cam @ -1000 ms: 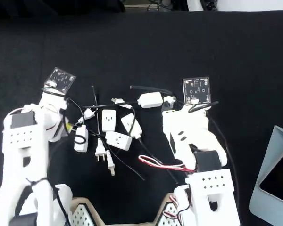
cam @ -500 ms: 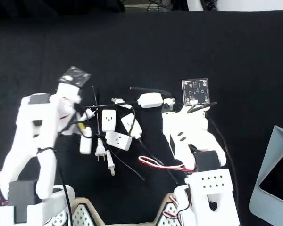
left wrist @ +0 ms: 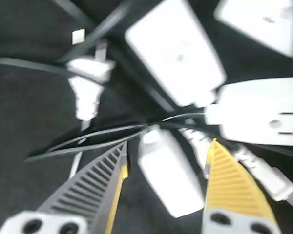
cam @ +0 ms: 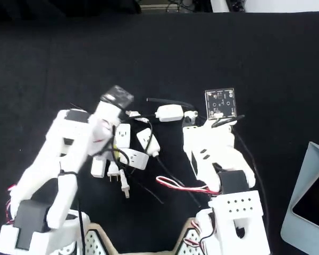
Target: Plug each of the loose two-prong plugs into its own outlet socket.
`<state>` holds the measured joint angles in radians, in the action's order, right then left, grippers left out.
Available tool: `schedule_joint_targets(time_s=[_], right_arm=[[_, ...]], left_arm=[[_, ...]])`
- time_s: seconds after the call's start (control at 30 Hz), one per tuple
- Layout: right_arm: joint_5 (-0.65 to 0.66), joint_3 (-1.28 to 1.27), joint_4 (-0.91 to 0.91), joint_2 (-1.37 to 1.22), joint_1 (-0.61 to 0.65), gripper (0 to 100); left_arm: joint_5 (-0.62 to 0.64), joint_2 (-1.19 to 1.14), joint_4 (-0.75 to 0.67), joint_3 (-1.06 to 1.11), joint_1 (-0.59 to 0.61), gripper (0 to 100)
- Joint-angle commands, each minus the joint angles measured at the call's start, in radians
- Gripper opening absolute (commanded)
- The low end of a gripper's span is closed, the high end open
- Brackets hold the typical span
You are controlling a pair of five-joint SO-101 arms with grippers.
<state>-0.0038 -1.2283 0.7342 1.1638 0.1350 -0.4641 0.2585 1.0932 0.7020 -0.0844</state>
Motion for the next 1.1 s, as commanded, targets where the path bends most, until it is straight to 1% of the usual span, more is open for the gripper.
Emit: schedule_joint_targets(time_s=[0.0, 0.1, 0.2, 0.3, 0.4, 0.47, 0.57, 0.7, 0.83, 0.93, 1.07], right_arm=[[0.000, 0.010, -0.018, 0.018, 0.015, 1.4], [0.000, 0.010, -0.018, 0.018, 0.015, 1.4], [0.000, 0.010, -0.018, 0.018, 0.015, 1.4], [0.000, 0.010, -0.018, 0.018, 0.015, 1.4], [0.000, 0.010, -0.018, 0.018, 0.015, 1.4], [0.000, 0.010, -0.018, 0.018, 0.015, 1.4], [0.000, 0.010, -0.018, 0.018, 0.015, 1.4], [0.000, 0.010, -0.018, 0.018, 0.015, 1.4], [0.000, 0.010, -0.018, 0.016, 0.015, 1.4], [0.000, 0.008, -0.018, 0.016, 0.015, 1.4], [0.000, 0.008, -0.018, 0.016, 0.015, 1.4]], left_arm=[[-0.032, 0.087, 0.086, -0.119, 0.122, 25], [-0.094, 0.141, 0.118, -0.133, 0.202, 25], [-0.147, 0.158, 0.110, -0.102, 0.271, 25], [-0.186, 0.138, 0.035, -0.025, 0.306, 25], [-0.186, 0.098, -0.052, 0.047, 0.305, 25], [-0.181, 0.071, -0.068, 0.064, 0.268, 25], [-0.167, 0.064, -0.028, 0.065, 0.183, 25], [-0.071, 0.109, 0.014, 0.064, 0.048, 25], [-0.023, 0.137, 0.009, 0.101, -0.065, 25], [-0.014, 0.137, -0.043, 0.165, -0.104, 25], [-0.023, 0.137, -0.121, 0.249, -0.085, 25]])
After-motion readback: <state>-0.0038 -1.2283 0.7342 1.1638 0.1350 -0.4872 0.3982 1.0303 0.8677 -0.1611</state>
